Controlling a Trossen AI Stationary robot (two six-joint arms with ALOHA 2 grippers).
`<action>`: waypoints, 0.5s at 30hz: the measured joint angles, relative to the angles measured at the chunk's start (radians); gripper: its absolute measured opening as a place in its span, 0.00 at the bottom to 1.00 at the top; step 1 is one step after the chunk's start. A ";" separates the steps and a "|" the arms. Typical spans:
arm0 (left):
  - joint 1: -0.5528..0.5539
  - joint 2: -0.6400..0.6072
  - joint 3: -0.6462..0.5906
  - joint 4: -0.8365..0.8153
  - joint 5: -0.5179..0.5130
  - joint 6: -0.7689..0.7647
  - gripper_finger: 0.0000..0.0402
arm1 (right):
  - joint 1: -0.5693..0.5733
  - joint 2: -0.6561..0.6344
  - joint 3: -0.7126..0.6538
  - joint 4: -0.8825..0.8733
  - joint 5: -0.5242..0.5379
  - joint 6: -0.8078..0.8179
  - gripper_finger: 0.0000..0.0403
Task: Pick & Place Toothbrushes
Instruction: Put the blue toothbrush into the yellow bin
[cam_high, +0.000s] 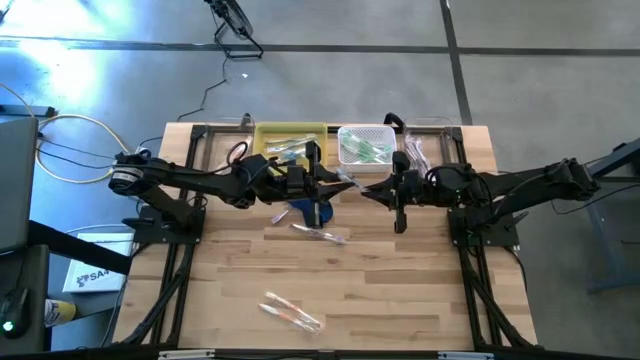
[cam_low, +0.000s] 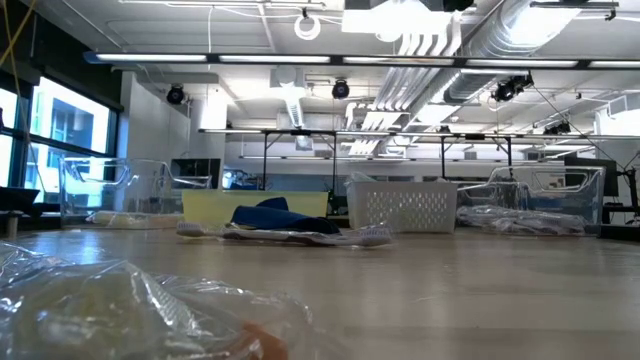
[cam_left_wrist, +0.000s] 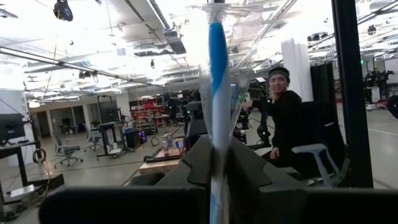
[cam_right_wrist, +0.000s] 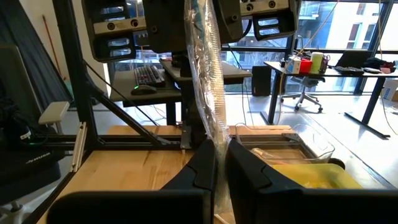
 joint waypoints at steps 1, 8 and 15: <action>0.000 0.000 0.000 0.000 0.000 0.000 0.05 | 0.000 0.000 0.000 0.000 0.000 0.000 0.04; 0.000 -0.001 0.000 -0.007 0.001 0.003 0.06 | 0.000 -0.005 0.000 0.010 0.001 0.042 0.26; 0.000 -0.003 0.000 -0.016 0.008 0.014 0.06 | 0.016 -0.051 0.000 -0.030 -0.005 0.079 0.53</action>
